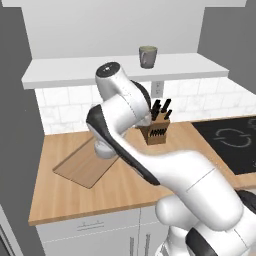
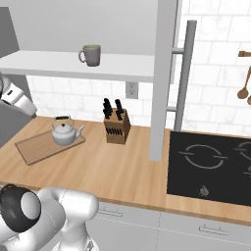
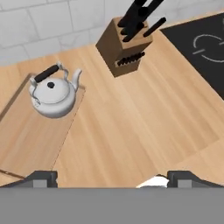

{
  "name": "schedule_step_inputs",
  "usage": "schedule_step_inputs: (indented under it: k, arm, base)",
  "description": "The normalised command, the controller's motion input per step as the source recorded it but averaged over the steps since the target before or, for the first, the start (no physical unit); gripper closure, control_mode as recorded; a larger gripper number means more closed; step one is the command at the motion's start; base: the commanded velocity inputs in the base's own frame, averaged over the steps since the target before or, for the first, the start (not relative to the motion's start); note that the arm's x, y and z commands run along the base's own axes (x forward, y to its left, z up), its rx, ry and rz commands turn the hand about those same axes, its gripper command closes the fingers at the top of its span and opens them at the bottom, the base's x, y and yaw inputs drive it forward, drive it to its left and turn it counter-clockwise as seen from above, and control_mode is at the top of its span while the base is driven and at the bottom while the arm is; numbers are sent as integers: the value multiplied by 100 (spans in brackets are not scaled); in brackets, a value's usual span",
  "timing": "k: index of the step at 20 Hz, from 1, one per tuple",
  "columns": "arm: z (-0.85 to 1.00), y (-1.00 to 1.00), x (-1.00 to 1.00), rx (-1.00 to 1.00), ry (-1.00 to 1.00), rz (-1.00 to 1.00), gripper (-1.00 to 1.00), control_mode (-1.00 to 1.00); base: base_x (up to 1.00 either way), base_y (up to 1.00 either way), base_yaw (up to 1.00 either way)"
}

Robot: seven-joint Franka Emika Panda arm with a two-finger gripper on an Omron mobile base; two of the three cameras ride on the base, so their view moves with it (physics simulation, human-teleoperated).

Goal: Pick the kettle from the counter and place it on the tray. Then pick the mug from the cabinet and place it on the tray. Then close the cabinet doors.

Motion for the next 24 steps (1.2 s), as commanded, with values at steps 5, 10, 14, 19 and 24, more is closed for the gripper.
schedule_step_inputs:
  k: [5, 10, 14, 19, 24]
  arm:
    - [38, -41, 1, -11, -19, -8, -100, -100]
    - [51, -42, 17, -11, -3, 0, -100, -100]
    - [36, -28, 42, -8, -15, 0, -100, -100]
    - [31, -20, 49, -8, -20, 0, -100, -100]
    - [39, -15, 44, -10, -14, 0, -100, -100]
  base:
    - [0, 0, 0]
    - [0, 0, 0]
    - [0, 0, 0]
    - [0, 0, 0]
    - [0, 0, 0]
